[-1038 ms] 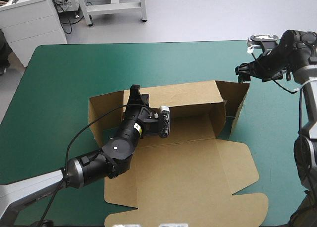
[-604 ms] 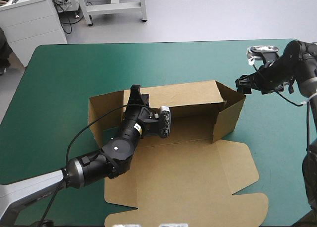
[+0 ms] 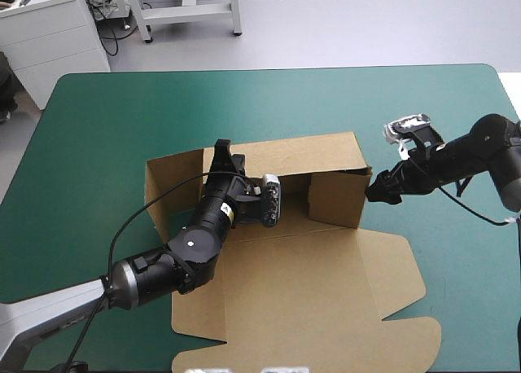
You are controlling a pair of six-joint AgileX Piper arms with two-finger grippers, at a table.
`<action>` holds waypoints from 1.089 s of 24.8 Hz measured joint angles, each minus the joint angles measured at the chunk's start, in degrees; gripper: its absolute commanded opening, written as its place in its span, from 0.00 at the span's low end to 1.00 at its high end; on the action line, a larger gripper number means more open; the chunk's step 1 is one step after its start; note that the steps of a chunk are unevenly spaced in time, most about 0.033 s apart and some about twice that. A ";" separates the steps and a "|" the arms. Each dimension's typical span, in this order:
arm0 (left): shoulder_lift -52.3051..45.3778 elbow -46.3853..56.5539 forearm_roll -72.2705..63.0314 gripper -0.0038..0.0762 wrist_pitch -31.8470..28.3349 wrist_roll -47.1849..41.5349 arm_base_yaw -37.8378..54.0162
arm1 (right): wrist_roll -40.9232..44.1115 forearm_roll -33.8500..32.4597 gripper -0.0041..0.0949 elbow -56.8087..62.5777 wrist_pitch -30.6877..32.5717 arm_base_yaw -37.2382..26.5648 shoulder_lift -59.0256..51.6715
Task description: Fold the box
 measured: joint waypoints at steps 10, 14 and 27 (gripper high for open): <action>0.00 0.00 0.00 0.01 0.00 0.00 0.00 | -9.94 11.09 0.74 6.57 -2.01 0.00 -0.56; 0.00 0.00 0.00 0.01 0.00 0.00 0.00 | -13.58 14.61 0.66 13.66 -12.88 1.83 -4.83; 0.00 0.00 0.00 0.01 0.00 -1.04 0.00 | -10.18 13.33 0.05 24.37 -40.02 14.79 -10.78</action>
